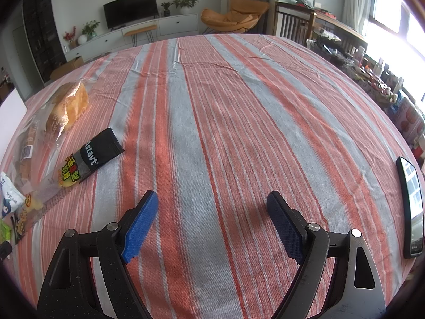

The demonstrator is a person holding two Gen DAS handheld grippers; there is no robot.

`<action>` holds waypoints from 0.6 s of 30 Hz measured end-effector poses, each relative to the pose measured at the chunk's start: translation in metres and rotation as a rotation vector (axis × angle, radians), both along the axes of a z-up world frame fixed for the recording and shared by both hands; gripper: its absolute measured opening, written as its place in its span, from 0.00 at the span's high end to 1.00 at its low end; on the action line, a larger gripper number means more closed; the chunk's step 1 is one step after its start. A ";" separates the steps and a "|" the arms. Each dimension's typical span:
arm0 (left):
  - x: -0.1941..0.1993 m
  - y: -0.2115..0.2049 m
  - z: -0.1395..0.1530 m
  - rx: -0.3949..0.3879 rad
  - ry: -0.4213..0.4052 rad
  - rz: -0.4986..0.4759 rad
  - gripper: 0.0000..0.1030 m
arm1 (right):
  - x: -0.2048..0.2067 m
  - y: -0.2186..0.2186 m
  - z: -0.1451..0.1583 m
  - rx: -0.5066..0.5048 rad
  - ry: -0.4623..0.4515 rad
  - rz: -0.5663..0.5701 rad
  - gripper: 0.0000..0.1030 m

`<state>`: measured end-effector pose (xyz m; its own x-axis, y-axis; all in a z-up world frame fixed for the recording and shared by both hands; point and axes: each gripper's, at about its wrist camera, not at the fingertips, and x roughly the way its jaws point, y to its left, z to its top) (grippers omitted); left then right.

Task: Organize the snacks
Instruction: 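Move the left tool over the green cracker packet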

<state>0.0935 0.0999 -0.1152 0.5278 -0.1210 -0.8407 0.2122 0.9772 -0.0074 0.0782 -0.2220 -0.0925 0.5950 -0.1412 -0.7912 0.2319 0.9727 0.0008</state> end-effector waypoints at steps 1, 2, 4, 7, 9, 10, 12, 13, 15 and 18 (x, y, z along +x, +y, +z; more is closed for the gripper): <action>0.000 0.000 0.000 0.000 0.000 0.000 0.00 | 0.000 0.000 0.000 0.000 0.000 0.000 0.16; 0.000 0.000 0.000 0.000 0.000 0.000 0.00 | 0.000 0.000 0.000 0.000 0.000 0.000 0.16; 0.000 0.000 0.000 0.000 0.000 0.000 0.00 | 0.000 0.000 0.000 0.000 0.000 0.000 0.16; 0.000 0.000 0.000 0.000 0.001 0.000 0.00 | 0.000 0.000 0.000 0.000 0.000 0.000 0.16; 0.000 -0.001 0.000 0.000 0.003 -0.001 0.00 | 0.000 0.000 0.000 0.000 0.000 0.000 0.16; 0.000 -0.001 0.000 0.000 0.006 -0.002 0.00 | 0.000 0.000 0.000 0.000 0.000 0.000 0.16; 0.001 -0.001 0.000 0.001 0.014 -0.006 0.00 | 0.000 0.000 0.000 0.000 0.000 0.000 0.16; 0.002 -0.001 0.000 0.003 0.021 -0.007 0.00 | 0.000 -0.001 0.000 0.000 0.000 0.000 0.16; 0.004 0.000 0.000 0.005 0.034 -0.009 0.00 | 0.000 -0.001 0.000 0.000 0.000 0.000 0.16; 0.005 -0.001 0.000 0.008 0.041 -0.014 0.00 | 0.000 -0.001 0.000 0.000 0.000 0.000 0.16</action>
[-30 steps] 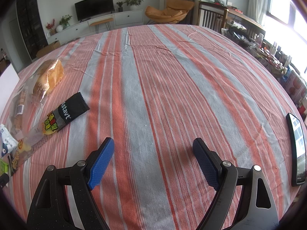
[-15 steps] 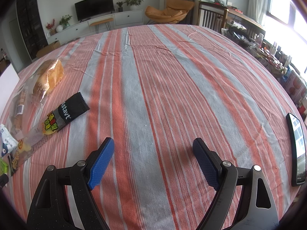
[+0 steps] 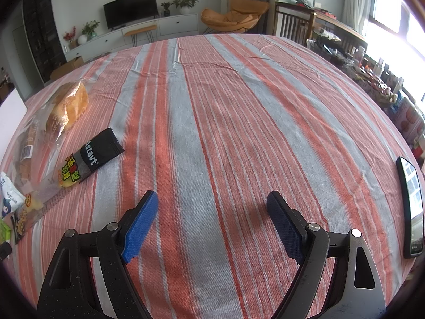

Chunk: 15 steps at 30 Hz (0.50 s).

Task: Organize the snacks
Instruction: 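Move the left tool over the green cracker packet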

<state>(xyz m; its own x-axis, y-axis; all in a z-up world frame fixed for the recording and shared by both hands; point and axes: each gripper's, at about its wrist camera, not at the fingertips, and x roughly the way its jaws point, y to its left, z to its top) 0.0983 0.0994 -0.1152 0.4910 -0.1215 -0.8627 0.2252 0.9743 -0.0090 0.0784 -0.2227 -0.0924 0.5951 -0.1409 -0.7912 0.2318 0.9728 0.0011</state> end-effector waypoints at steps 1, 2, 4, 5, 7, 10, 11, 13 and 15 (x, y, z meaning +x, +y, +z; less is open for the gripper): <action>0.000 0.000 0.000 0.000 0.001 -0.001 0.00 | 0.000 0.000 0.000 0.000 0.000 0.000 0.16; 0.000 0.000 0.000 0.001 0.001 -0.002 0.00 | 0.000 0.000 0.000 0.000 0.000 0.000 0.16; 0.001 0.001 0.000 0.001 0.003 -0.005 0.00 | 0.000 0.000 0.000 0.000 0.000 0.000 0.16; 0.001 0.001 0.000 0.001 0.004 -0.007 0.00 | 0.000 0.000 0.000 0.000 0.000 0.000 0.16; 0.001 0.001 0.000 0.001 0.009 -0.009 0.00 | 0.000 0.000 0.000 0.000 0.000 0.000 0.16; 0.003 0.004 0.002 -0.017 0.026 -0.001 0.00 | 0.000 -0.001 0.000 0.000 0.000 0.001 0.16; 0.004 0.008 0.004 -0.043 0.030 0.008 0.00 | 0.000 -0.001 0.000 0.001 -0.001 0.001 0.16; 0.005 0.020 0.010 -0.119 0.036 0.041 0.00 | 0.000 0.000 0.000 0.000 -0.001 0.000 0.16; 0.006 0.033 0.014 -0.198 0.050 0.068 0.00 | 0.000 0.000 0.000 -0.001 0.000 0.001 0.16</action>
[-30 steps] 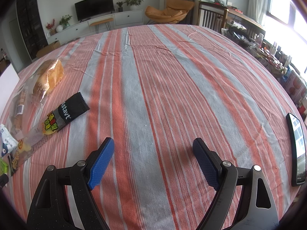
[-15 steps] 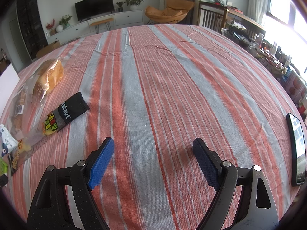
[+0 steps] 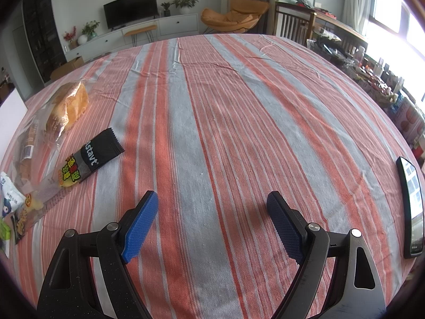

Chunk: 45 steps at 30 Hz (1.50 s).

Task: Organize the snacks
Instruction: 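Move the left tool over the green cracker packet, then grasp the green cracker packet with the left tool while the right tool grasps the blue-and-white snack bag, then carry both snacks over the cardboard box and open both tools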

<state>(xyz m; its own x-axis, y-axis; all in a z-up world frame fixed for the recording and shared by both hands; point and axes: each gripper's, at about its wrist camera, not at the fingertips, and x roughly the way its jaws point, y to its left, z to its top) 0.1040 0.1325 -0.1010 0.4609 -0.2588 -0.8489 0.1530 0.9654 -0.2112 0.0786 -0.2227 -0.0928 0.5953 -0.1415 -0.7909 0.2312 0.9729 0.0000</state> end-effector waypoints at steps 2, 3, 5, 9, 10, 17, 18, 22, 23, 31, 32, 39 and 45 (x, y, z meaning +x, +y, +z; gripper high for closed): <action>0.000 0.008 0.002 -0.049 0.013 0.013 0.00 | -0.002 0.003 0.001 0.000 0.000 0.000 0.16; -0.001 0.010 0.001 -0.069 0.021 0.012 0.00 | -0.002 0.003 0.001 0.000 0.000 0.000 0.16; -0.002 0.006 -0.002 -0.083 0.041 -0.006 0.00 | -0.002 0.003 0.001 0.000 0.000 0.000 0.16; -0.005 -0.016 -0.005 -0.028 0.020 -0.058 0.00 | -0.002 0.003 0.001 0.000 0.000 0.000 0.16; -0.005 -0.023 -0.005 0.013 0.012 -0.069 0.00 | -0.001 0.003 0.001 0.000 0.000 0.000 0.16; -0.014 -0.040 -0.006 0.194 -0.069 -0.068 0.43 | -0.001 0.003 0.000 0.000 0.000 0.001 0.16; -0.015 -0.038 -0.004 0.191 -0.075 -0.068 0.52 | -0.001 0.003 0.000 0.000 0.000 0.002 0.16; -0.020 -0.023 -0.002 0.140 -0.066 -0.034 0.52 | -0.012 0.014 0.011 0.028 -0.028 0.046 0.18; -0.021 -0.018 -0.001 0.123 -0.068 -0.017 0.52 | -0.020 0.026 0.021 0.070 -0.067 0.102 0.18; -0.029 0.021 0.007 0.004 -0.084 0.080 0.52 | -0.009 0.149 0.050 0.336 -0.054 0.596 0.18; -0.031 0.024 0.010 -0.005 -0.089 0.086 0.52 | -0.001 0.167 0.048 0.324 -0.033 0.633 0.18; -0.055 0.031 0.037 -0.049 -0.141 0.090 0.52 | 0.050 0.229 0.008 0.188 0.153 0.615 0.56; -0.079 0.046 0.080 -0.101 -0.231 0.101 0.52 | 0.036 0.207 0.039 0.308 0.105 0.607 0.62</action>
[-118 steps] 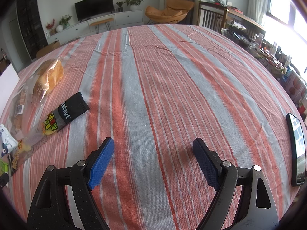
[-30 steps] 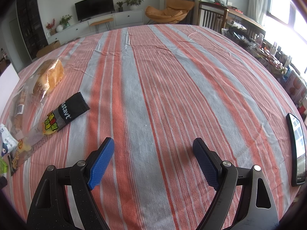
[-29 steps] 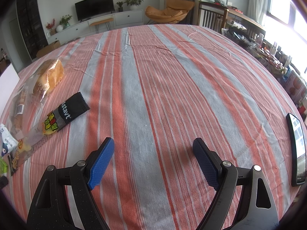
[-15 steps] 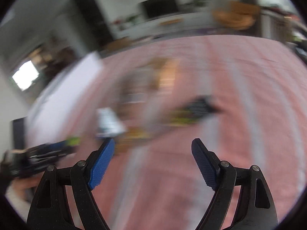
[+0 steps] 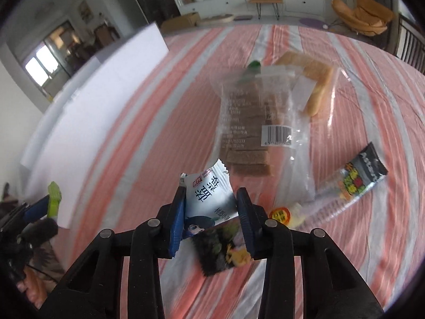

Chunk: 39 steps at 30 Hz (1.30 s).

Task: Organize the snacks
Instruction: 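Carry both snacks over the cardboard box and open both tools, then bring both tools back over the tablecloth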

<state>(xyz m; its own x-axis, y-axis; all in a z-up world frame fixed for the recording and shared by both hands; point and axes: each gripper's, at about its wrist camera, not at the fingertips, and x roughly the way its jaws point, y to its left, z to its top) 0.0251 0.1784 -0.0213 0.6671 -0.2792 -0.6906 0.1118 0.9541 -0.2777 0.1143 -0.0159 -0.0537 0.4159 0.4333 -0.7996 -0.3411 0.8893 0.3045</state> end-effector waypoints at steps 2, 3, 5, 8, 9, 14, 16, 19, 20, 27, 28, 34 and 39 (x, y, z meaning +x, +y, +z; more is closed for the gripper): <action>-0.007 0.014 0.019 -0.032 -0.036 0.017 0.52 | -0.006 -0.002 0.014 0.038 -0.002 0.012 0.62; -0.008 0.022 0.027 -0.047 -0.052 0.029 0.52 | -0.010 0.000 0.029 0.070 -0.009 0.025 0.62; -0.012 0.043 0.043 -0.061 -0.089 0.072 0.52 | -0.009 0.011 0.054 0.130 -0.020 0.055 0.62; -0.019 0.089 0.063 -0.036 -0.135 0.183 0.52 | -0.006 0.059 0.099 0.228 -0.061 0.150 0.62; -0.020 0.107 0.067 -0.017 -0.138 0.234 0.52 | -0.005 0.078 0.110 0.255 -0.064 0.188 0.62; -0.026 0.182 0.061 0.009 -0.091 0.406 0.51 | 0.002 0.181 0.136 0.310 -0.072 0.320 0.56; -0.021 0.202 0.050 0.064 -0.031 0.464 0.31 | 0.007 0.203 0.135 0.305 -0.059 0.323 0.33; -0.017 0.214 0.038 0.145 0.016 0.523 0.22 | 0.002 0.199 0.130 0.311 -0.073 0.280 0.29; -0.017 0.214 0.035 0.159 0.022 0.523 0.22 | 0.000 0.191 0.127 0.300 -0.085 0.270 0.27; 0.000 0.150 0.040 0.133 -0.122 0.389 0.22 | -0.004 0.061 0.034 -0.073 -0.174 -0.022 0.26; 0.006 0.137 0.043 0.125 -0.149 0.362 0.22 | -0.007 0.037 0.023 -0.108 -0.179 -0.077 0.26; 0.060 0.079 0.030 0.223 -0.146 0.231 0.21 | -0.027 -0.117 -0.028 -0.277 -0.124 -0.441 0.26; 0.076 0.042 0.015 0.383 -0.066 0.176 0.21 | -0.019 -0.182 -0.038 -0.355 -0.100 -0.586 0.26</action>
